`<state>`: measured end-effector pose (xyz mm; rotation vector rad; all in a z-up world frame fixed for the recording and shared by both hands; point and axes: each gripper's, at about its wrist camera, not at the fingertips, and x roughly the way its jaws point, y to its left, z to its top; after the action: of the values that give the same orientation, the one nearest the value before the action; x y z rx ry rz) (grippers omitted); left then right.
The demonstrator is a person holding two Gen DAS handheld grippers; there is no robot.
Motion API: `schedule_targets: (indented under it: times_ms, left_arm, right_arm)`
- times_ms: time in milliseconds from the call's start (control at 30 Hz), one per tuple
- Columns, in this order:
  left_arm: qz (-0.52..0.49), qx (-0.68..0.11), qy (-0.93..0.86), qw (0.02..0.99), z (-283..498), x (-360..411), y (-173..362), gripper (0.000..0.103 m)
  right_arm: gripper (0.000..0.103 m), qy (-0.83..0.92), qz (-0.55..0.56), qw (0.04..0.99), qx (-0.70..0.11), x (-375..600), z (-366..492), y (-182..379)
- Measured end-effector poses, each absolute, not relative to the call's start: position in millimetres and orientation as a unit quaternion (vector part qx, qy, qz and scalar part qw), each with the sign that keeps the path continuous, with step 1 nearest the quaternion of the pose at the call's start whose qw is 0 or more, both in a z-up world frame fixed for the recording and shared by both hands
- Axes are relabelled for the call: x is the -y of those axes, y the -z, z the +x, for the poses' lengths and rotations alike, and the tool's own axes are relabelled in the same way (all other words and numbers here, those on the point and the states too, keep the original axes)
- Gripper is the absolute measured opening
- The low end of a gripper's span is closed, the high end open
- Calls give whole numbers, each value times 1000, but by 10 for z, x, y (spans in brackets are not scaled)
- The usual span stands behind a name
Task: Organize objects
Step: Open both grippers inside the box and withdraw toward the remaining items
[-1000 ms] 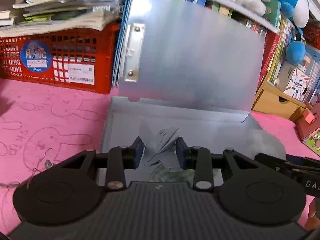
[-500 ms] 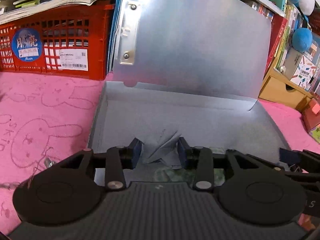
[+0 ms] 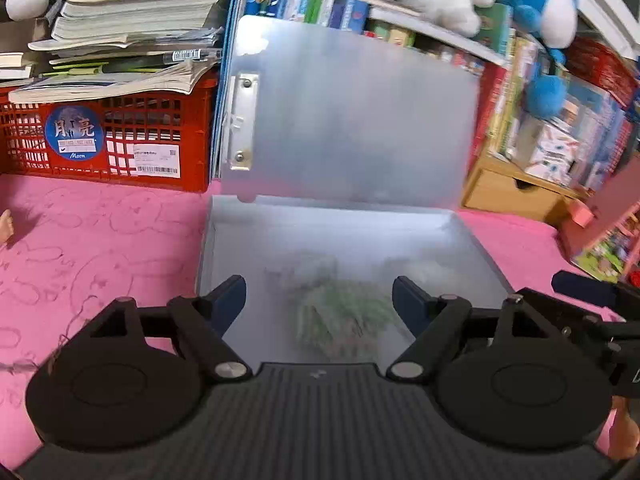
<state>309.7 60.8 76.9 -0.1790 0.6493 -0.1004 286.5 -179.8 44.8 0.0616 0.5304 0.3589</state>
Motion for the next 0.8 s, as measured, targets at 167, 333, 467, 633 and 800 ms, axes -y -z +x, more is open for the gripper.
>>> schedule_targets:
  times_ms: [167, 333, 467, 633, 800]
  left_arm:
    - [-64, -317, 44, 945, 2698, -603, -850, 85]
    - [-53, -306, 62, 948, 2138, -634, -850, 86]
    - [-41, -296, 69, 952, 1685, -621, -814, 86]
    - [-36, -279, 89, 956, 1226, -572, -759, 87]
    - [-22, -266, 100, 958, 942, -498, -700, 87]
  right_arm:
    - [98, -179, 10, 954, -242, 1867, 2462, -545]
    - [98, -186, 13, 955, -230, 1966, 2034, -537]
    - [98, -186, -12, 958, -217, 1982, 1725, -495]
    - [98, -192, -38, 958, -209, 2004, 1392, -409]
    - [98, -192, -66, 958, -204, 1978, 1151, -297]
